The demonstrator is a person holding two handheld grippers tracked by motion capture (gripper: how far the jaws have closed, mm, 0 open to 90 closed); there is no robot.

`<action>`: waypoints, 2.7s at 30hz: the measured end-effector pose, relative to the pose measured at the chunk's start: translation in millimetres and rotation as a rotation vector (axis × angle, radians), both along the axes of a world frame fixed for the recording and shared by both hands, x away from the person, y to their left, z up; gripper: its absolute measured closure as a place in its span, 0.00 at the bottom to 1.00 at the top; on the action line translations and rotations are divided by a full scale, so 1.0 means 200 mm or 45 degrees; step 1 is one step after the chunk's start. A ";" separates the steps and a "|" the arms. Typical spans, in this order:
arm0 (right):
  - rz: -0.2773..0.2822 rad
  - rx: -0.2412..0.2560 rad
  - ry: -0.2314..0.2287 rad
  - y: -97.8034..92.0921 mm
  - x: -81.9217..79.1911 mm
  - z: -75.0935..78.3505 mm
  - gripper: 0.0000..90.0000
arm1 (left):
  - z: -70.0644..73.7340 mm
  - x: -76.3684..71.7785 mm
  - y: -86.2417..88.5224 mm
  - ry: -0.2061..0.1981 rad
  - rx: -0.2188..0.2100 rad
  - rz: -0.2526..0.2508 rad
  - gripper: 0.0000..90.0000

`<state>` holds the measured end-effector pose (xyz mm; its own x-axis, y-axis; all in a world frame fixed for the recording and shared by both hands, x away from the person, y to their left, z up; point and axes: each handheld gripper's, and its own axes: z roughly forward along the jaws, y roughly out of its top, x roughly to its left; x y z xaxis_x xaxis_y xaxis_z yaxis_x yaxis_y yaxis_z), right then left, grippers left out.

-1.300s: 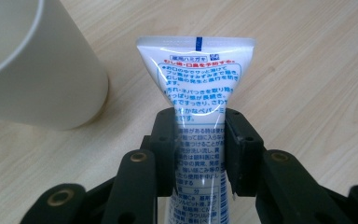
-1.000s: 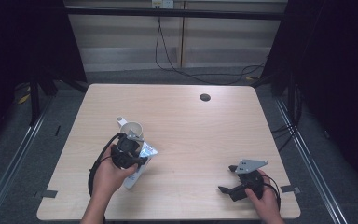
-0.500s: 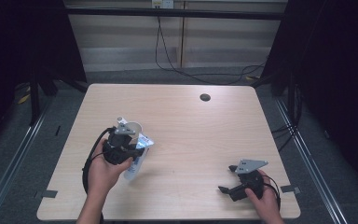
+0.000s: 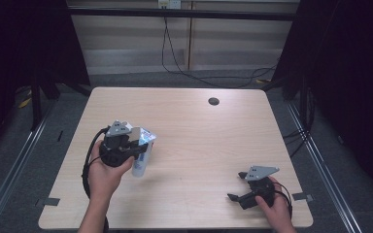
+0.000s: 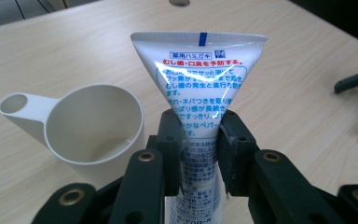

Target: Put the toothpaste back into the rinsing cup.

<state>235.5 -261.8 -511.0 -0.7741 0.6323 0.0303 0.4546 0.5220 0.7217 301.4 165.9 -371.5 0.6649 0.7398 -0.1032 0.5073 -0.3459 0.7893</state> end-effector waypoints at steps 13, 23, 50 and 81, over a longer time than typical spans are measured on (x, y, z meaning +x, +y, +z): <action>0.000 0.000 0.000 0.00 0.00 0.00 0.11 | 0.04 0.01 0.02 -0.071 -0.076 0.064 0.81; 0.000 0.000 0.000 0.00 0.00 0.00 0.11 | 0.09 0.02 0.01 -0.090 -0.094 0.084 0.82; 0.000 0.000 0.000 0.00 0.00 0.00 0.11 | 0.23 0.10 0.02 -0.193 -0.178 0.166 0.82; 0.000 0.000 -0.001 0.00 0.00 0.00 0.11 | 0.18 0.24 0.05 -0.257 -0.226 0.283 0.81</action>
